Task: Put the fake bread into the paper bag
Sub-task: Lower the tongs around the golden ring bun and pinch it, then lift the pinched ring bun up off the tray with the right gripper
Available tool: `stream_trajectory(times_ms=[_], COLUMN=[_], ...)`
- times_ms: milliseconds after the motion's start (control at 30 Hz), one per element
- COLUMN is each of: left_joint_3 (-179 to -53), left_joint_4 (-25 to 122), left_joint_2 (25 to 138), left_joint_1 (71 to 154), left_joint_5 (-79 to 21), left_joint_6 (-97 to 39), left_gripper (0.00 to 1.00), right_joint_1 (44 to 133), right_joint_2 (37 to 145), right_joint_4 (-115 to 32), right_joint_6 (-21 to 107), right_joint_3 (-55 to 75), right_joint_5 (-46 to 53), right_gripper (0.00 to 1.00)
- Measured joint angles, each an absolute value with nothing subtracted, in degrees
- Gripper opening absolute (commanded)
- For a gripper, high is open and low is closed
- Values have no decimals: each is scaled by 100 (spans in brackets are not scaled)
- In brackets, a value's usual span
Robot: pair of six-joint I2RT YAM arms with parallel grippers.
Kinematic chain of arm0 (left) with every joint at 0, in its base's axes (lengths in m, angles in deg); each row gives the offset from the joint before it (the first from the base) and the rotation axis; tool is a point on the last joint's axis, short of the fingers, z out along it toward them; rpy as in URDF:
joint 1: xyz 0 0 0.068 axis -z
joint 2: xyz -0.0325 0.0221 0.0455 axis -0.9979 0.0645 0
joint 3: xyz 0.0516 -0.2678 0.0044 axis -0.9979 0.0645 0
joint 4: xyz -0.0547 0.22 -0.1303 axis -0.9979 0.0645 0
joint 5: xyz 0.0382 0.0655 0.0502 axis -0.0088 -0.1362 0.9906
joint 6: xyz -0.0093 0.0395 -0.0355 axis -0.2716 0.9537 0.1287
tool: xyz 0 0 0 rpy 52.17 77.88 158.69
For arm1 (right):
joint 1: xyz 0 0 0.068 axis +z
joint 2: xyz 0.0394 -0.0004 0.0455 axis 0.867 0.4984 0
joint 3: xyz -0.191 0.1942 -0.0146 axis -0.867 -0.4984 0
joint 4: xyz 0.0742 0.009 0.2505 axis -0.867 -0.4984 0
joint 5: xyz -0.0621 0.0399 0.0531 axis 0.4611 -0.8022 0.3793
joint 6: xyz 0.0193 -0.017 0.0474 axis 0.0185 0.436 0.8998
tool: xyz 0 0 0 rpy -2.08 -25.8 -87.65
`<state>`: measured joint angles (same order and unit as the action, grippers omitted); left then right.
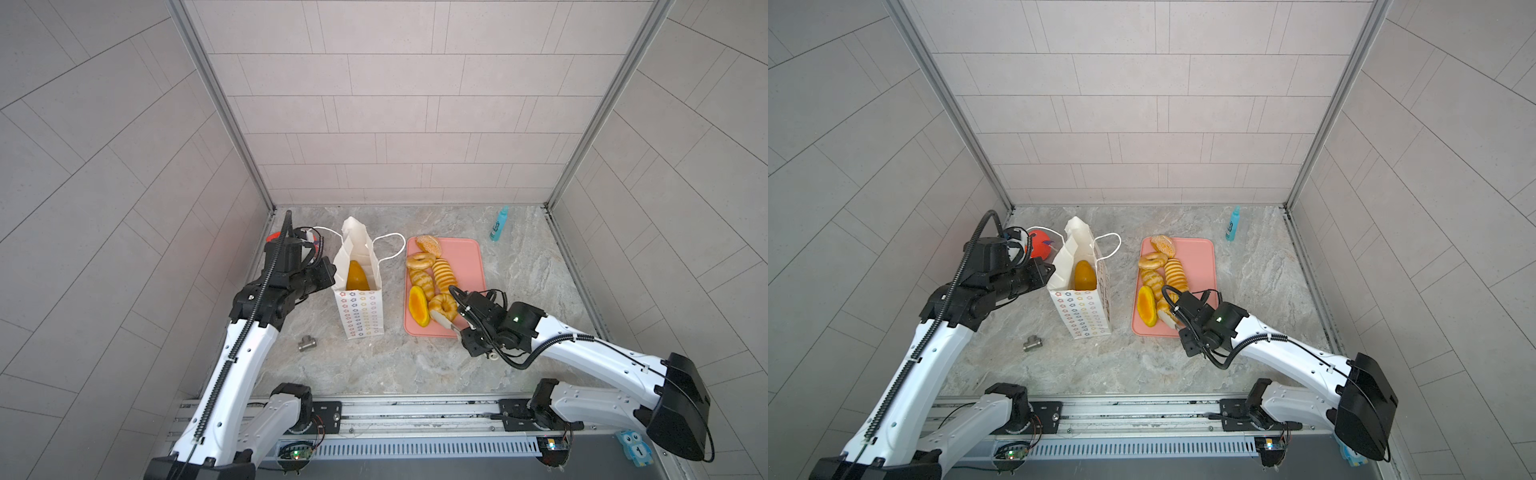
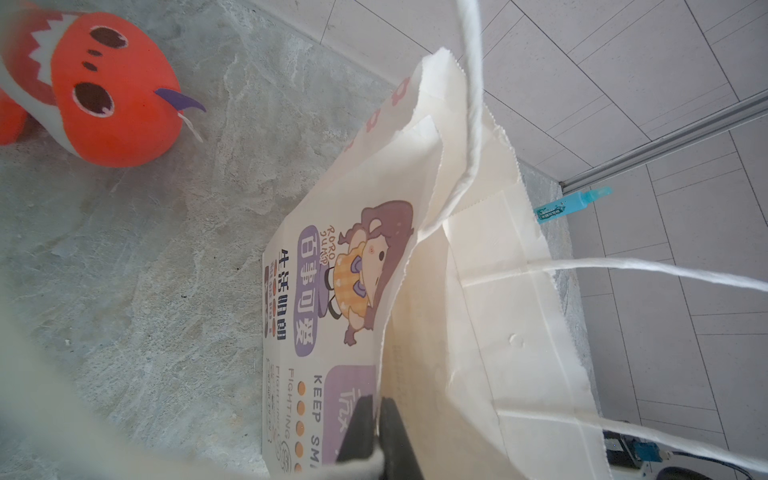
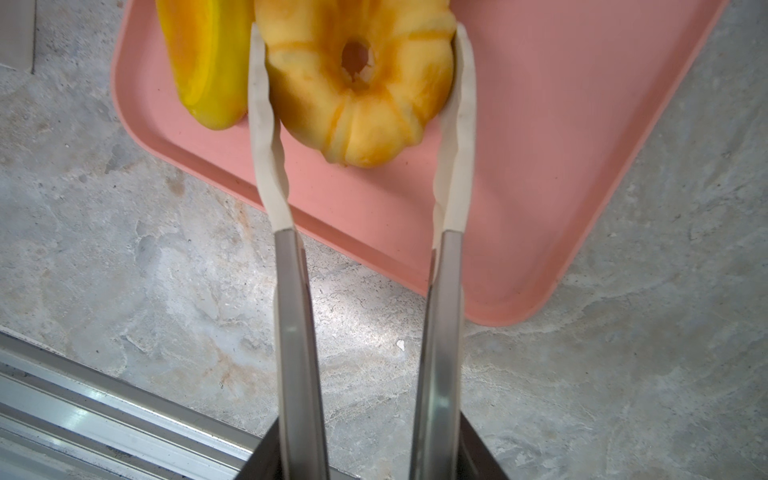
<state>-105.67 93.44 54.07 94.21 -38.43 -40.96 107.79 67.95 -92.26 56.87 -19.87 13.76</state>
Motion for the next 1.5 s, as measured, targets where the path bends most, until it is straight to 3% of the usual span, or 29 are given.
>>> stream_trajectory(times_ms=[567,1500], left_joint_3=[-10567,-10567], left_joint_4=[9348,9374], left_joint_2=[5407,5394], left_joint_1=[9421,9421], left_joint_5=[-3845,-3828], left_joint_6=[-4096,-4096], left_gripper=[9,9], right_joint_1=[10657,9437], right_joint_2=[6085,6262], right_joint_4=[-9652,-9829], right_joint_6=[5707,5233], right_joint_3=[-1648,-75], right_joint_5=[1403,1411], right_gripper=[46,45])
